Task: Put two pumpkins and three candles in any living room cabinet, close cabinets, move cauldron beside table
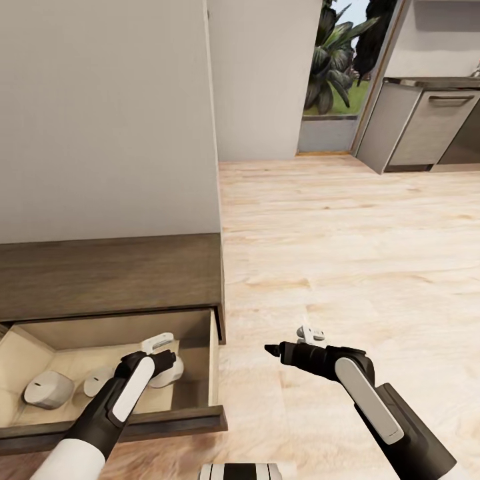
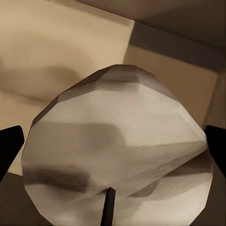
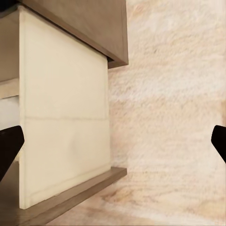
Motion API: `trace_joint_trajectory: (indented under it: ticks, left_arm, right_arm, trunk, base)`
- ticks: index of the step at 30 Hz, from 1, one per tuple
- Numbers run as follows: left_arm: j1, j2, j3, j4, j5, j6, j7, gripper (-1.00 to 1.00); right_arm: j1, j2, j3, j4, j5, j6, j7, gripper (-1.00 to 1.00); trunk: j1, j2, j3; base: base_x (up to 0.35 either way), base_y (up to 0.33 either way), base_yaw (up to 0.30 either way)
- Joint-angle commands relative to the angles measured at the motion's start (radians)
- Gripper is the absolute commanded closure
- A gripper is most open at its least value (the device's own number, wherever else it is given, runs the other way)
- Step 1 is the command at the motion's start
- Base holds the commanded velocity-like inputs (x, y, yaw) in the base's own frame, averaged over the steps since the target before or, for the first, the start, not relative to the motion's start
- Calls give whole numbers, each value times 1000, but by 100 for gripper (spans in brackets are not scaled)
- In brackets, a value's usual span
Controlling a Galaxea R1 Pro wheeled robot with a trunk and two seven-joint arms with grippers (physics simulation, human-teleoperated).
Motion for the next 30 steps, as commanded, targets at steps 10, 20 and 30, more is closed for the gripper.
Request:
trace_joint_trajectory:
  ticks: [10, 20, 30]
  left_arm:
    - [-1, 2, -4, -1, 9, 0, 10, 100]
    - [-1, 4, -4, -1, 6, -1, 10, 100]
    - [-1, 4, -3, 0, -29, -11, 12, 100]
  right_arm:
    - [-1, -1, 2, 0, -12, 0, -10, -100]
    - [-1, -2, 2, 0, -13, 0, -10, -100]
    - [-1, -2, 2, -1, -12, 0, -10, -100]
  trunk:
    - [0, 0, -1]
    - [27, -49, -23]
    - [52, -93, -57]
  base:
    - [87, 0, 0]
    - [2, 0, 0]
    - [0, 0, 0]
